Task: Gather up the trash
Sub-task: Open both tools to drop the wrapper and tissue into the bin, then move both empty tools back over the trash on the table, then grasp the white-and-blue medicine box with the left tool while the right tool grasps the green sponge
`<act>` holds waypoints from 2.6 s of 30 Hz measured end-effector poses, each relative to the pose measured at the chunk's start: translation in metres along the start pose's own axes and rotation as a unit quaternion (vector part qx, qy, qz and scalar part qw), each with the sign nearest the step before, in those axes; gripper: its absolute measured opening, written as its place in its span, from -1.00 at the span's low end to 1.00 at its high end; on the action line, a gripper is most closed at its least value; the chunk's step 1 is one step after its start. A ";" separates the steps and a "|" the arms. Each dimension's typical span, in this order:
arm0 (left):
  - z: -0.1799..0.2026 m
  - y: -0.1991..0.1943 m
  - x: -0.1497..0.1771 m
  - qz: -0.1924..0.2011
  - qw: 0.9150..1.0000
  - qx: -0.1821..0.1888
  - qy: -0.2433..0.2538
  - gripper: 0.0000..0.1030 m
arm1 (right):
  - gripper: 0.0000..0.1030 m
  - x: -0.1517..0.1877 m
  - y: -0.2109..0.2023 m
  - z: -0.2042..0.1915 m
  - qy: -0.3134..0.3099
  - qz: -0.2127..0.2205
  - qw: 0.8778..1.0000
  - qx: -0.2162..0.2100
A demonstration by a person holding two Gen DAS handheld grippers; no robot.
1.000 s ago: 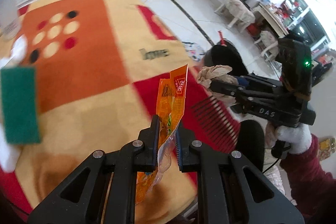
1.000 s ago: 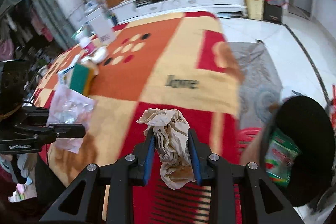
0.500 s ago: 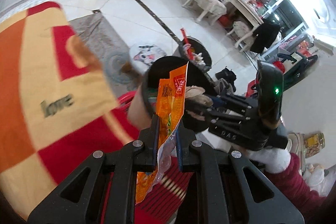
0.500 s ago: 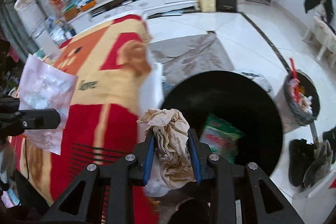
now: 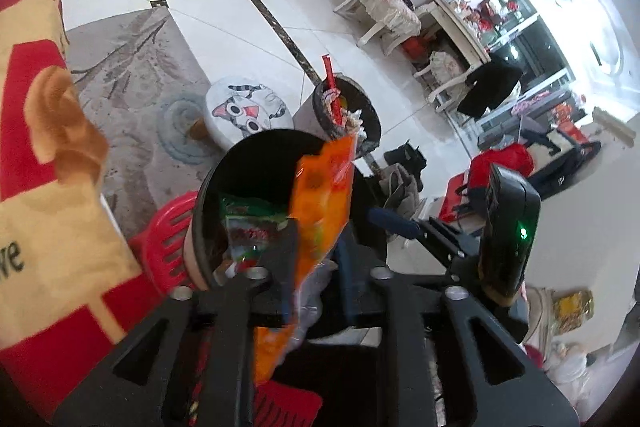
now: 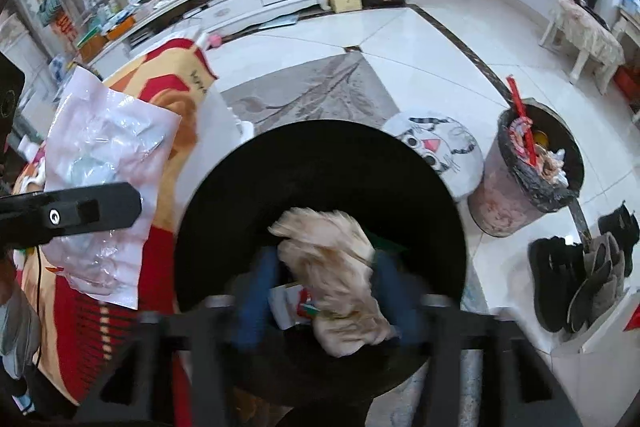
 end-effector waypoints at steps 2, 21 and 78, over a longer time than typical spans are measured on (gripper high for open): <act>-0.002 0.002 -0.005 0.006 1.000 0.019 -0.018 0.23 | 0.46 -0.001 0.000 0.006 0.009 0.002 1.000 -0.001; -0.052 -0.058 0.011 0.078 0.990 -0.115 0.012 0.24 | 0.46 0.004 -0.010 -0.038 0.005 0.018 1.000 -0.022; -0.431 -0.422 0.095 0.263 0.873 -0.316 -0.264 0.24 | 0.48 -0.035 0.035 -0.488 -0.173 -0.018 0.960 -0.218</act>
Point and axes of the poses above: each gripper's, at about its wrist camera, not at the fingertips, and y roughly the way its jaws point, z to its right, x to its underside, the point moved 10 cm from there along y, roughly the way its jaws point, and after that the axes turned 7 degrees about -y, right-handed, at the moved point
